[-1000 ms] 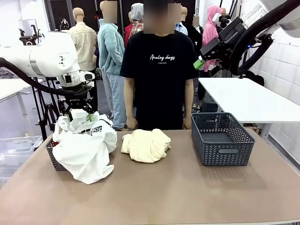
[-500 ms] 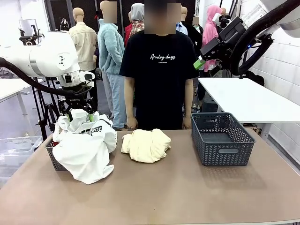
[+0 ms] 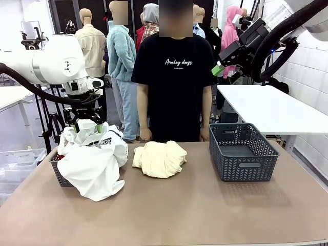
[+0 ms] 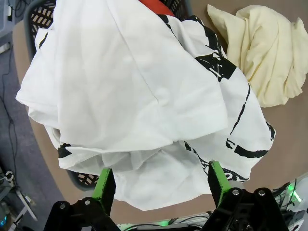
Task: Sort the tops and bottoms.
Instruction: Lift clothes from the center of the table with your right hand.
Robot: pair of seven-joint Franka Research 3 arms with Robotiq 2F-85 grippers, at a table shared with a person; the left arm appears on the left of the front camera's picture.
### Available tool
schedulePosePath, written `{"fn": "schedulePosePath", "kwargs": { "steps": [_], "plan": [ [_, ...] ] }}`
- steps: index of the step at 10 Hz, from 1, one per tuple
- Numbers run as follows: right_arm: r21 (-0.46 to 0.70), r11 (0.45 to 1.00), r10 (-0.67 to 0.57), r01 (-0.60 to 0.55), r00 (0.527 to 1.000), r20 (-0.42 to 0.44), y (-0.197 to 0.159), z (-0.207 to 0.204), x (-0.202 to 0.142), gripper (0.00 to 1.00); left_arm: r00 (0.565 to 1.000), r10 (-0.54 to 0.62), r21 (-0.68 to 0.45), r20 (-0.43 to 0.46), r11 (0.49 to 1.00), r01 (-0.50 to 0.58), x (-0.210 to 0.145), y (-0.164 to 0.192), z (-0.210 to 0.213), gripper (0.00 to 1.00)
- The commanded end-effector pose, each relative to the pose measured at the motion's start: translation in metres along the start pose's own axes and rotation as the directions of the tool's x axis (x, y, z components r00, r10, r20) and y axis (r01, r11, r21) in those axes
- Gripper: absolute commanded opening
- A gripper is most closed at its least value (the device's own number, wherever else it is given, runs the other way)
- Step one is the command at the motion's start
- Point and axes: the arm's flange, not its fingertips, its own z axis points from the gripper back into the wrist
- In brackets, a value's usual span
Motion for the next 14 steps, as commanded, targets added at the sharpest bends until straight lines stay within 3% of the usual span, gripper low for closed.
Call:
{"fn": "schedulePosePath", "kwargs": {
  "steps": [1, 3, 5, 7, 8, 10, 11, 13, 14],
  "plan": [
    [-0.011, 1.0, -0.008, 0.008, 1.0, -0.008, 0.001, 0.0, -0.001, 1.0, 1.0, 0.0, 0.0, 0.0, 1.0, 0.0, 0.0, 0.0, 0.0, 1.0],
    [-0.011, 1.0, -0.008, 0.008, 1.0, -0.008, 0.001, 0.0, -0.001, 1.0, 0.983, -0.063, 0.045, 0.172, 0.997, 0.056, -0.02, -0.017, 0.066, 1.0],
    [-0.011, 1.0, -0.008, 0.008, 1.0, -0.008, 0.001, 0.0, -0.001, 1.0, 0.955, -0.139, 0.032, 0.263, 0.99, 0.136, -0.039, -0.024, 0.108, 1.0],
    [-0.011, 1.0, -0.008, 0.008, 1.0, -0.008, 0.001, 0.0, -0.001, 1.0, 0.915, -0.301, -0.053, 0.269, 0.944, 0.326, -0.073, -0.038, 0.145, 1.0],
    [-0.011, 1.0, -0.008, 0.008, 1.0, -0.008, 0.001, 0.0, -0.001, 1.0, 0.906, -0.307, -0.09, 0.29, 0.934, 0.345, -0.086, -0.033, 0.151, 1.0],
    [-0.011, 1.0, -0.008, 0.008, 1.0, -0.008, 0.001, 0.0, -0.001, 1.0, 0.878, -0.235, -0.131, 0.418, 0.94, 0.314, -0.114, -0.018, 0.151, 1.0],
    [-0.011, 1.0, -0.008, 0.008, 1.0, -0.008, 0.001, 0.0, -0.001, 1.0, 0.873, -0.162, -0.112, 0.461, 0.965, 0.238, -0.123, -0.009, 0.152, 1.0],
    [-0.011, 1.0, -0.008, 0.008, 1.0, -0.008, 0.001, 0.0, -0.001, 1.0, 0.851, -0.216, -0.089, 0.479, 0.952, 0.291, -0.135, -0.004, 0.154, 1.0],
    [-0.011, 1.0, -0.008, 0.008, 1.0, -0.008, 0.001, 0.0, -0.001, 1.0, 0.872, -0.177, -0.075, 0.456, 0.969, 0.236, -0.131, -0.004, 0.153, 1.0]
  ]
}}
